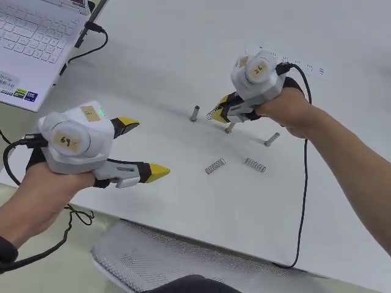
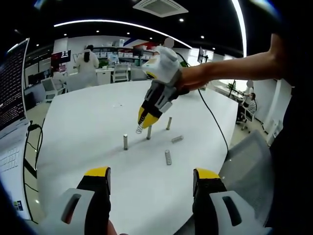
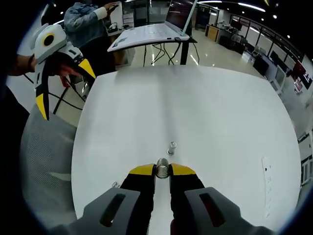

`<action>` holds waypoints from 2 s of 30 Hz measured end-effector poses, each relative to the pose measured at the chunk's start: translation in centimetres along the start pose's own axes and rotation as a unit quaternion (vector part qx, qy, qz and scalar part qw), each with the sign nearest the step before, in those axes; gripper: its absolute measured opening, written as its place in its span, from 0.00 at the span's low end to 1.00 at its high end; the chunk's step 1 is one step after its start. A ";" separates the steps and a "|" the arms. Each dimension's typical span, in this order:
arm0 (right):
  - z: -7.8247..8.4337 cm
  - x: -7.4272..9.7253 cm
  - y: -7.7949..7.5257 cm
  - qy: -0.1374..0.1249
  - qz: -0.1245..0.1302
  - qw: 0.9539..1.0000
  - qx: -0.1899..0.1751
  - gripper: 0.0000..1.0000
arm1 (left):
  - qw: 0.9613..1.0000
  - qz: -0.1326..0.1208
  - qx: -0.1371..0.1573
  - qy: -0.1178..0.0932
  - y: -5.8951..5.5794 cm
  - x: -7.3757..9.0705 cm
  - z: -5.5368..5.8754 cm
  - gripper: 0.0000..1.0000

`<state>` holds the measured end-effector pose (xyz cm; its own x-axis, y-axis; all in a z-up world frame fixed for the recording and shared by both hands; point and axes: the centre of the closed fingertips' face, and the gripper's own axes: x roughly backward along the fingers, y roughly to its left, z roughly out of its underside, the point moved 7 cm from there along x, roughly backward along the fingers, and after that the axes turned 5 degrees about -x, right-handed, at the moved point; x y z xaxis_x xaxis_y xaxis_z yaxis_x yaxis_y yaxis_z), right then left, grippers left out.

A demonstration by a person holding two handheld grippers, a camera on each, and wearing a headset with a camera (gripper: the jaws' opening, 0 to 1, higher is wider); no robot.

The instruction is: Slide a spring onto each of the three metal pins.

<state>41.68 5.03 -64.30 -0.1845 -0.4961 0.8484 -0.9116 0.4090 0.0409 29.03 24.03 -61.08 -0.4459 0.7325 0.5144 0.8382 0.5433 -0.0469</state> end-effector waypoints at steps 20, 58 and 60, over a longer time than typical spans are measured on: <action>-1.8 -1.7 -1.9 0.020 -0.009 0.999 0.024 0.09 | 1.000 0.004 0.006 0.009 -0.1 -0.3 0.3 0.64; -2.5 -4.3 -1.5 0.045 -0.027 0.998 0.042 0.09 | 1.000 0.002 0.014 0.012 -0.1 -0.2 0.7 0.64; -2.5 -4.4 -1.5 0.048 -0.028 0.998 0.043 0.09 | 1.000 0.001 0.015 0.013 -0.1 -0.2 0.7 0.64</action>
<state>44.77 8.52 -66.81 -0.0997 -0.4400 0.8924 -0.9482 0.3138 0.0488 28.82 24.16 -61.76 -0.4352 0.7233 0.5362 0.8298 0.5533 -0.0729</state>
